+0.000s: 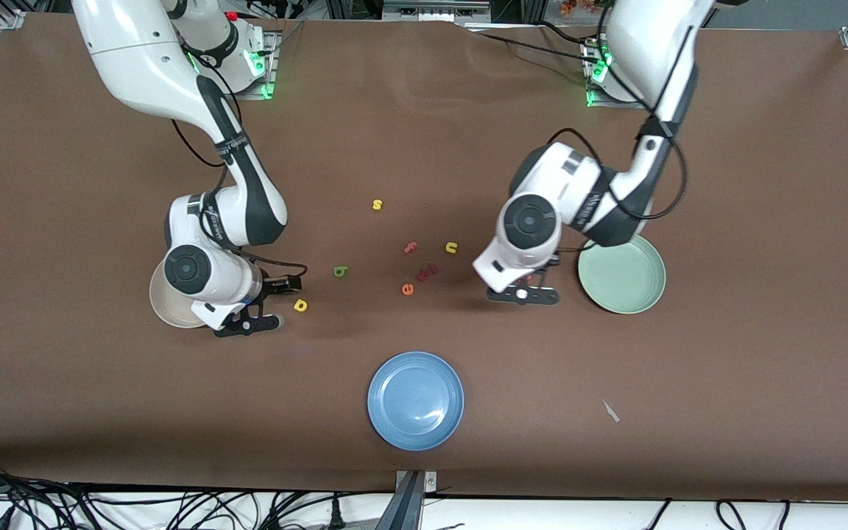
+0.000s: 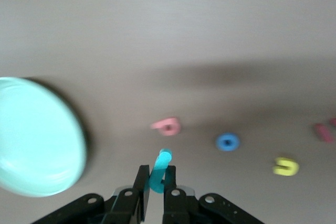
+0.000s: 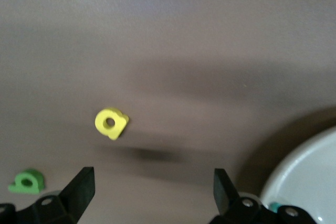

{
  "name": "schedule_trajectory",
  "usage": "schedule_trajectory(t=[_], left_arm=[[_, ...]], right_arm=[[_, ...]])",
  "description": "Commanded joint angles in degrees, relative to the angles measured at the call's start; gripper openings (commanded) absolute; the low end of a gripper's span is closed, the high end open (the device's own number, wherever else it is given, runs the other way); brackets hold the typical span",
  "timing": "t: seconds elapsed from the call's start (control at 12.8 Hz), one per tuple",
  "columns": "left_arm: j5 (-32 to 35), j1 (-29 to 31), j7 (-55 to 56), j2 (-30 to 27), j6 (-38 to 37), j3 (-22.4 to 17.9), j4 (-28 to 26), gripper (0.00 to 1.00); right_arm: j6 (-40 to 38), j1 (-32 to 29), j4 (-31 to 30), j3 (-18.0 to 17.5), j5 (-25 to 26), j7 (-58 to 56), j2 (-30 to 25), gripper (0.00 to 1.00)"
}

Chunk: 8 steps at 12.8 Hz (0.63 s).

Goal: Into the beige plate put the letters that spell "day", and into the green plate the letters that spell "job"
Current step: 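Grasp the yellow a with the right gripper while the left gripper places the l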

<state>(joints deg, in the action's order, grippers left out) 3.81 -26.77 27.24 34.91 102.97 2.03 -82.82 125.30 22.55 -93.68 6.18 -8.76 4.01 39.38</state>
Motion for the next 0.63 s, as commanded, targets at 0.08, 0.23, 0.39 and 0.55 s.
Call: schedule_trajectory(t=[0.08,0.23,0.39,0.55], left_arm=[[2.07,3.56,-1.75,-3.97,-2.08,0.34,-7.07,0.0],[2.07,6.7,-2.01,-4.59,-2.07,0.43,-9.45,0.0],[2.07,9.18,-4.82,-4.94,-2.07,0.52,-11.38,0.0],[2.07,11.29,-5.88,-5.65,-2.07,0.52,-13.49,0.0]], right_arm=[[0.65,0.48,4.02,-1.08,-0.91,6.25,2.98,1.0],[0.65,0.57,5.95,-1.79,-0.82,8.11,4.47,1.0],[1.0,0.57,8.76,-1.88,-0.82,7.68,6.4,1.0],[1.0,0.57,9.04,-1.88,-0.91,7.94,6.94,0.99]])
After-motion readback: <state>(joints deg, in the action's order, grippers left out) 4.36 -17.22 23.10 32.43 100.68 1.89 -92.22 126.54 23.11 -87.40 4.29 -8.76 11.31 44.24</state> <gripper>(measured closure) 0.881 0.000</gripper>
